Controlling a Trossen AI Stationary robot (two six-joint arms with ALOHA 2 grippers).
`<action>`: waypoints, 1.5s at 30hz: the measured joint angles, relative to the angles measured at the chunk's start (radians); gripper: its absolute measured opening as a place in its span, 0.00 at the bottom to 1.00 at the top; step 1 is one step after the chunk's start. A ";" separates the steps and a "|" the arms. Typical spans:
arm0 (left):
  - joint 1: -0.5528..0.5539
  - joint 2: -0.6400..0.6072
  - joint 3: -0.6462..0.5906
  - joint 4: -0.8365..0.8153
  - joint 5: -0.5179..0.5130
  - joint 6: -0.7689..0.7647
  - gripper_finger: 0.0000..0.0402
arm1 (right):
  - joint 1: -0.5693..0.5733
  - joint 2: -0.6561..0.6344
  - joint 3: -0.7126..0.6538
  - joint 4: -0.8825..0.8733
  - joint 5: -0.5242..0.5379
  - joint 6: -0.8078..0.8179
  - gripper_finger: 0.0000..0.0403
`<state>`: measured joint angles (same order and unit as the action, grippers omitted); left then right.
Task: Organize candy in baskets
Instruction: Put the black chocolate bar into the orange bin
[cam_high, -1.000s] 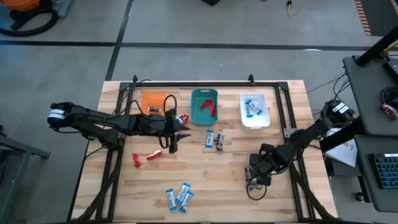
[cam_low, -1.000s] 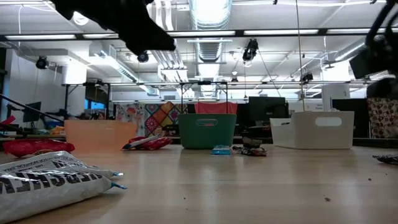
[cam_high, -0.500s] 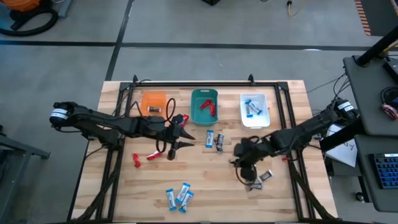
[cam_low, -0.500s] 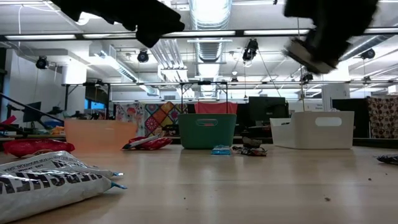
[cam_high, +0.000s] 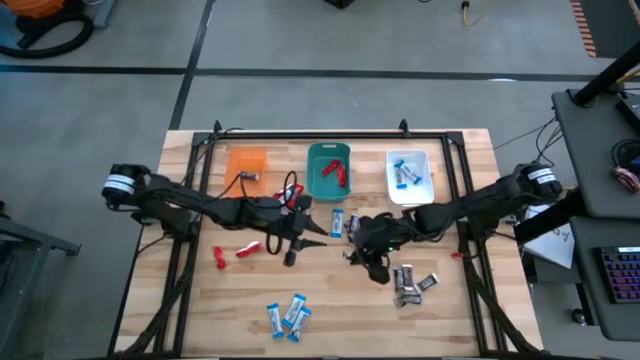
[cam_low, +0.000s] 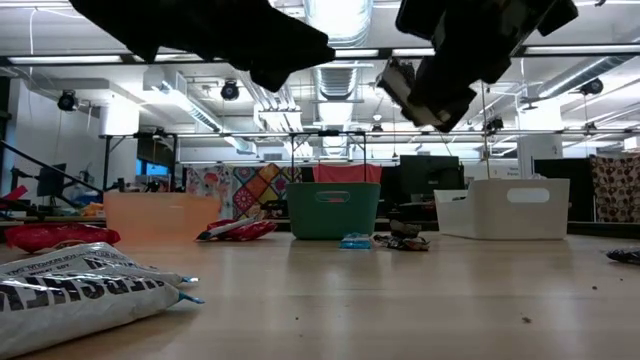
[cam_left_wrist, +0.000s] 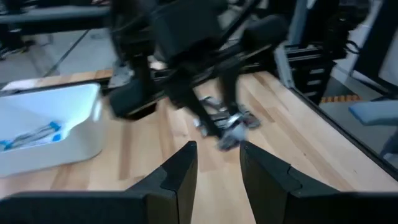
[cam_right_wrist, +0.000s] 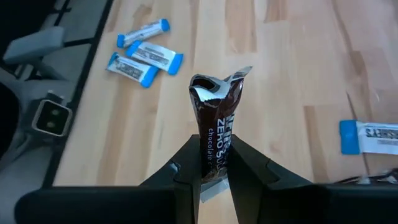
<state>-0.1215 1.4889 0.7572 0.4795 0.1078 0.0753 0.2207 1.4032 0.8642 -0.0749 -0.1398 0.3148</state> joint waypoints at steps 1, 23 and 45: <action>0.000 0.008 0.000 0.001 0.020 0.008 0.27 | -0.005 0.007 0.000 0.007 0.000 -0.003 0.14; -0.001 0.224 0.091 0.129 -0.012 0.040 0.40 | -0.077 0.019 0.001 0.063 -0.054 0.015 0.14; -0.001 0.212 0.094 0.088 -0.012 0.050 0.01 | -0.088 0.018 0.000 0.066 -0.048 0.025 0.19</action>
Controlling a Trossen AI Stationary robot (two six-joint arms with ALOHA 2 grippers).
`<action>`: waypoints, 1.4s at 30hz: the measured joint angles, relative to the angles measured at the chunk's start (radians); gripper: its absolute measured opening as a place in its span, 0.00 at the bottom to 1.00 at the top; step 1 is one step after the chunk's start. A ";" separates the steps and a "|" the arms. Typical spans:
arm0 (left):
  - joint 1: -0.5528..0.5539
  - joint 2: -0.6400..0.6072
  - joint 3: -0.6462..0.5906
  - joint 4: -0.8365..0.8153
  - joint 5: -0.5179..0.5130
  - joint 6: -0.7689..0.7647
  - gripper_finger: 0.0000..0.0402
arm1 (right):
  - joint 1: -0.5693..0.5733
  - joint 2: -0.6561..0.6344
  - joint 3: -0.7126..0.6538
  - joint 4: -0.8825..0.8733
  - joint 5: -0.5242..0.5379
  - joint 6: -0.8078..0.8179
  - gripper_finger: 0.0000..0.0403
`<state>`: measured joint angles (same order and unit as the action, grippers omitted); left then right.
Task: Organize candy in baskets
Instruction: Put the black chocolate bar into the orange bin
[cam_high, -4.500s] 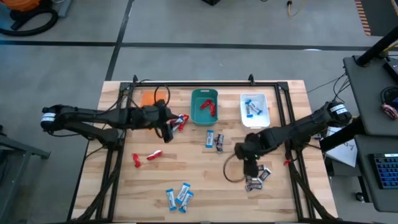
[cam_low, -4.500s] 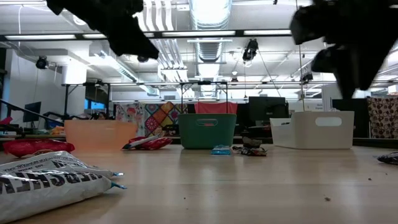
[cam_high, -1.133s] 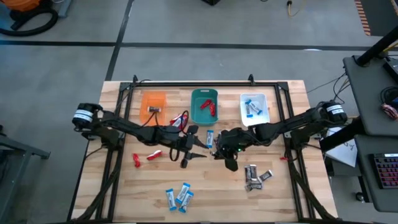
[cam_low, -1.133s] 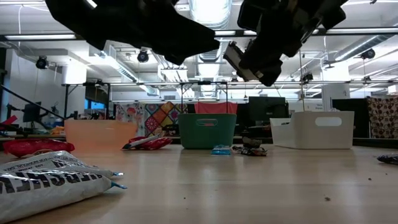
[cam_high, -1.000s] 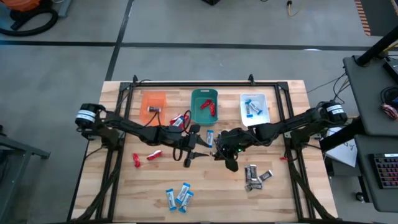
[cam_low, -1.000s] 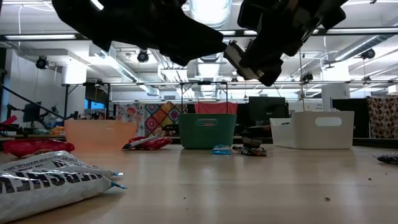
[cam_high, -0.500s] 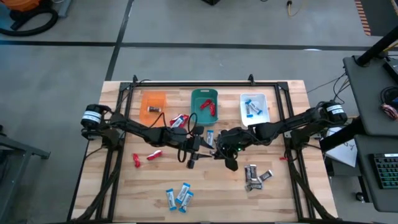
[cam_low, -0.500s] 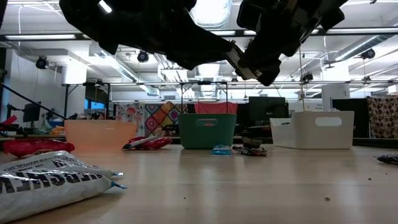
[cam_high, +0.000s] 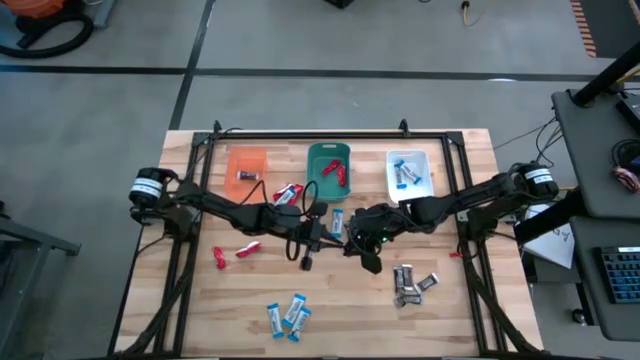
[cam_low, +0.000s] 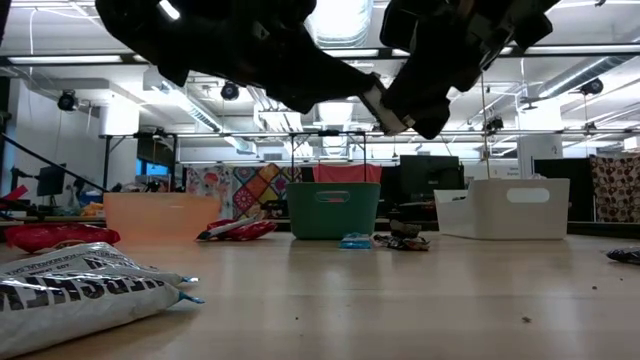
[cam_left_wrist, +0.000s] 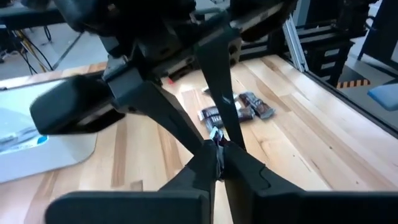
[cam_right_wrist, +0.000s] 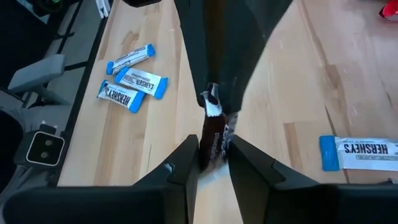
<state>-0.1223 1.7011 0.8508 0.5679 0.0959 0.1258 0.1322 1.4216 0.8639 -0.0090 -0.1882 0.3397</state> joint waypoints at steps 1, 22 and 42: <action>0.001 -0.008 0.000 -0.020 0.000 -0.001 0.01 | -0.002 0.000 0.000 0.000 0.000 0.000 0.20; 0.162 -0.567 -0.001 -1.157 -0.647 -0.087 0.00 | -0.101 -0.047 0.000 -0.037 0.007 -0.035 0.20; 0.786 -0.467 -0.009 -1.267 -0.464 -0.028 0.00 | -0.102 -0.046 0.000 -0.037 0.008 -0.033 0.20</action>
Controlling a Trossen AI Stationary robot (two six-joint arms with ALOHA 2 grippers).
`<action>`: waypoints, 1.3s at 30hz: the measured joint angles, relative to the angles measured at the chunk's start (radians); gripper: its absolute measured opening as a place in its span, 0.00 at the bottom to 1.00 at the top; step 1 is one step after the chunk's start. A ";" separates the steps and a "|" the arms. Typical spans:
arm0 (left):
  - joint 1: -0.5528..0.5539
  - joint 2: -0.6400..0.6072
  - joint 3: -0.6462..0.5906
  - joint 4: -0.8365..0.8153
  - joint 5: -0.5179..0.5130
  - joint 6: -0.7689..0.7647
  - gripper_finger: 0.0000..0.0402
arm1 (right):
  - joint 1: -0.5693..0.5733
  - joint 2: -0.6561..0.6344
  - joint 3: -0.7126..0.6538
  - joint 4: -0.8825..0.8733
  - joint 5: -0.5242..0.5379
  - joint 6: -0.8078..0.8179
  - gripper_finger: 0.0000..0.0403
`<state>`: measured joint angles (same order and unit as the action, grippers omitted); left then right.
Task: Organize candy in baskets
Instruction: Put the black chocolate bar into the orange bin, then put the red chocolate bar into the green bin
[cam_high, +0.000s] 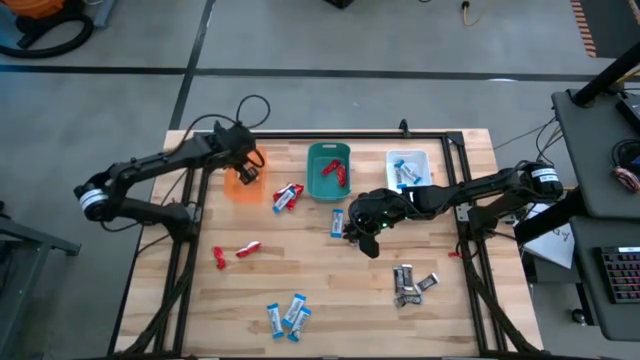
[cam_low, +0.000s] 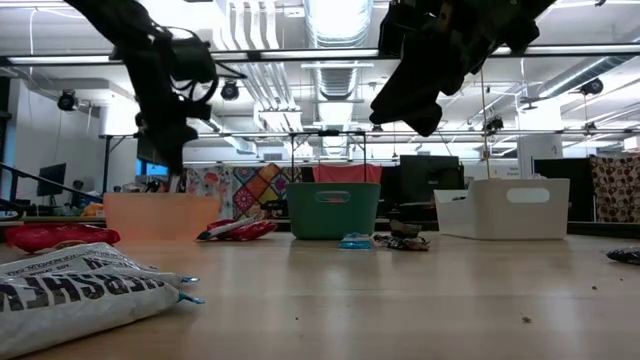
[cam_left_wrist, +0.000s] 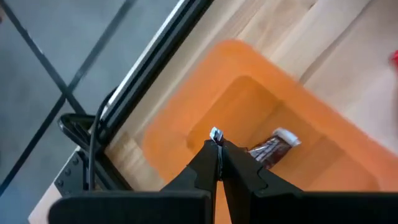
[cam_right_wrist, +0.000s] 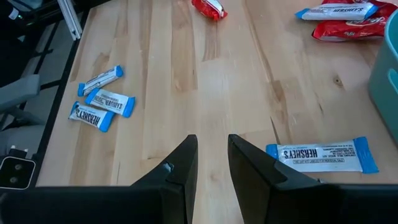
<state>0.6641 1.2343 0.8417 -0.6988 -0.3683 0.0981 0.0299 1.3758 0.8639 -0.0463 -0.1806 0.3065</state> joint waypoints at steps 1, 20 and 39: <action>0.005 0.013 0.000 0.000 0.000 0.005 0.00 | 0.000 0.000 0.000 0.000 0.000 0.001 0.20; 0.007 0.122 0.000 0.047 0.002 0.021 0.08 | 0.000 0.000 0.000 -0.002 0.000 0.051 0.20; -0.035 0.064 0.055 -0.066 0.158 -0.125 0.21 | 0.000 0.000 0.000 -0.040 -0.002 0.076 0.20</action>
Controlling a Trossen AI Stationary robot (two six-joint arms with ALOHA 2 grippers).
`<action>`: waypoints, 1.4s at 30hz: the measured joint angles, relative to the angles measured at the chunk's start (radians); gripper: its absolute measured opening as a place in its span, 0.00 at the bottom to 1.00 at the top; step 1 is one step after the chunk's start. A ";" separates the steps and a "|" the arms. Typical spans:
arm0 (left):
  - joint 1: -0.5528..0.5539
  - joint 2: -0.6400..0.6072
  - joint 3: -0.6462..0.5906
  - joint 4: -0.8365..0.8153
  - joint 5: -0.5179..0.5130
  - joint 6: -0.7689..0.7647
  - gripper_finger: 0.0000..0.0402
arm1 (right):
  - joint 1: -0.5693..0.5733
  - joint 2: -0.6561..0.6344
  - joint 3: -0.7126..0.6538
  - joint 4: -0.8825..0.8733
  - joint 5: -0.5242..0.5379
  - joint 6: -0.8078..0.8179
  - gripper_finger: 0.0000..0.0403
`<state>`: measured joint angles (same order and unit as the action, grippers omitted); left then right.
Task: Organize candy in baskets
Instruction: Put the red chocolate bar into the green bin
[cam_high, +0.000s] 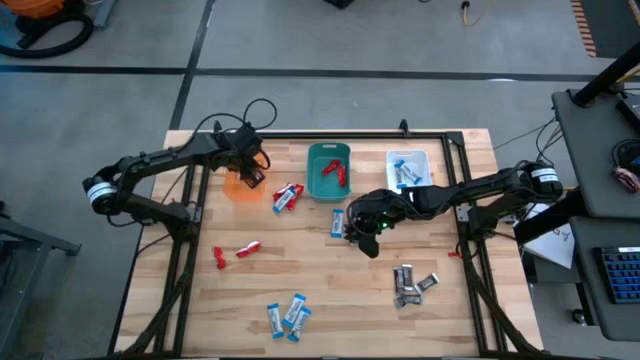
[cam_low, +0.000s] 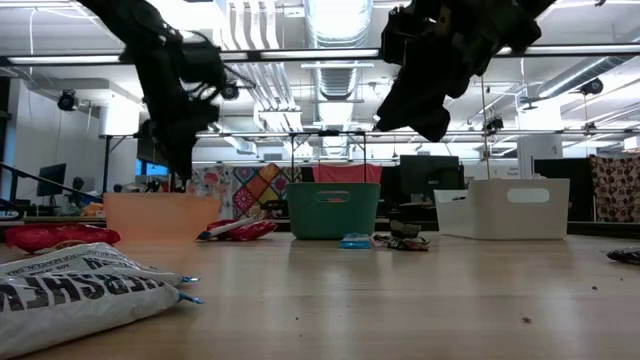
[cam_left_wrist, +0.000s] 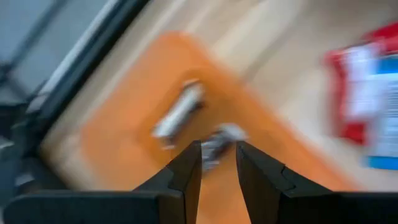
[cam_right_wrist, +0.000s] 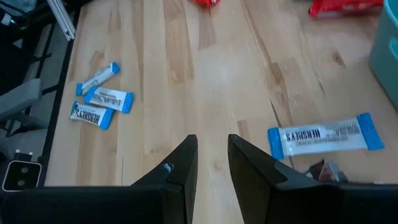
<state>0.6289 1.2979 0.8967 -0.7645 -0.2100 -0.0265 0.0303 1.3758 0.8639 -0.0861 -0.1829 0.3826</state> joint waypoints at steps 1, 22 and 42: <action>-0.016 -0.016 0.002 0.001 0.035 -0.012 0.21 | 0.000 0.000 0.000 -0.009 0.000 0.001 0.20; -0.767 -0.121 0.003 0.042 0.146 -0.307 0.21 | 0.014 -0.045 0.000 -0.144 -0.008 0.027 0.20; -0.995 0.059 0.004 -0.181 0.140 -0.635 0.27 | 0.013 -0.045 0.000 -0.142 -0.008 0.010 0.20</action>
<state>-0.3659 1.3567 0.9009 -0.9456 -0.0699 -0.6618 0.0437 1.3312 0.8639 -0.2279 -0.1909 0.3931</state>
